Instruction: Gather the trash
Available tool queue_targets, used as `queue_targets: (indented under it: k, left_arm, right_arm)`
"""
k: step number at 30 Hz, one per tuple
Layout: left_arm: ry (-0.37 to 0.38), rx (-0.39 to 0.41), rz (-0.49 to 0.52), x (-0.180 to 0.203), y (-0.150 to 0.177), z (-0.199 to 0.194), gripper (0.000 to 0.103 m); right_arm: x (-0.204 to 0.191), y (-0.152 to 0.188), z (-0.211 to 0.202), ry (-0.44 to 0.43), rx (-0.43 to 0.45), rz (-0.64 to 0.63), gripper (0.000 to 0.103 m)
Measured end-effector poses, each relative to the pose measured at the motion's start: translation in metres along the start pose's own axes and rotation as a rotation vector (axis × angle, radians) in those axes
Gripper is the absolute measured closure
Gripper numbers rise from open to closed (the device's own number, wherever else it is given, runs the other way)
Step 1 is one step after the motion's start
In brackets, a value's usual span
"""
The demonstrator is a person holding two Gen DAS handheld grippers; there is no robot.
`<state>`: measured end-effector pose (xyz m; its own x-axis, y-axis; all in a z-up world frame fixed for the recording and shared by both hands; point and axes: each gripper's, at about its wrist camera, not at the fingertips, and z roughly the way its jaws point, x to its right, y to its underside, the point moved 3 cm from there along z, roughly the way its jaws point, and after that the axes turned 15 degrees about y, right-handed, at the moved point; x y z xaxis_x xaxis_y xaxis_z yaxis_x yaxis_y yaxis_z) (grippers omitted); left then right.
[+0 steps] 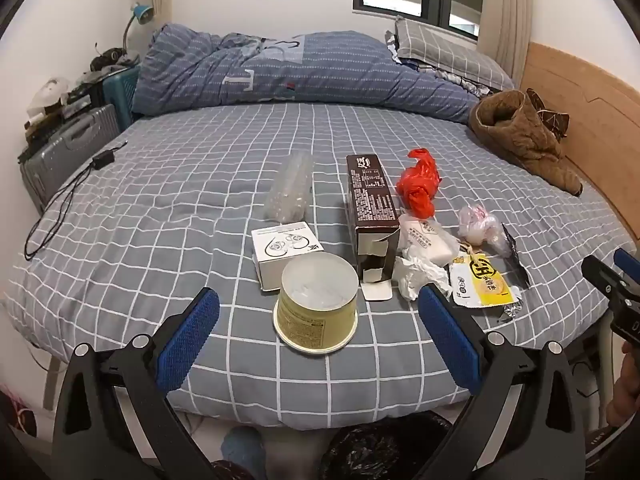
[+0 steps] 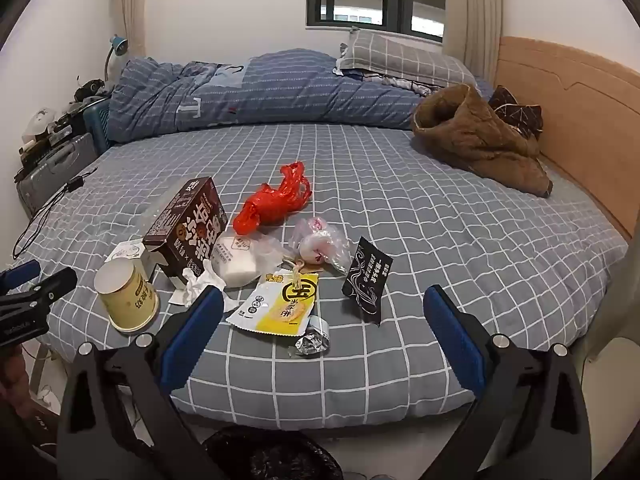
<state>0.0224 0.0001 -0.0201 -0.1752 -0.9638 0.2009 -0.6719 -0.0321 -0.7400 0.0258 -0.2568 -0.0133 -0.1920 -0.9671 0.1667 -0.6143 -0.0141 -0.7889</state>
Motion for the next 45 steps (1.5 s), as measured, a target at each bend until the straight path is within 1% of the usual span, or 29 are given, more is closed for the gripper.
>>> queue_targets:
  k: [6,8,17,34,45]
  left_arm:
    - [-0.002,-0.004,-0.002,0.0003,-0.0005,-0.0003,0.006]
    - [-0.003,-0.004,-0.003,-0.0026,0.0016,0.0008,0.006]
    - [-0.011,-0.007,0.016,0.0005,0.0022,0.0044,0.006]
    - [-0.011,-0.002,0.02,0.0033,0.0025,0.0043,0.006]
    - [-0.034,-0.007,0.033,0.0062,0.0042,0.0074,0.006]
  right_arm:
    - [-0.0034,-0.003,0.0074,0.008,-0.014,0.0,0.007]
    - [-0.0008,-0.0009,0.0007,0.001,-0.007,0.002,0.007]
    - [-0.0011,0.0017,0.001,0.008,0.001,0.004,0.007]
    - [0.0004,0.0019,0.0012,0.007,0.0,0.009,0.007]
    - [0.0001,0.0017,0.0007,0.008,-0.001,0.008,0.007]
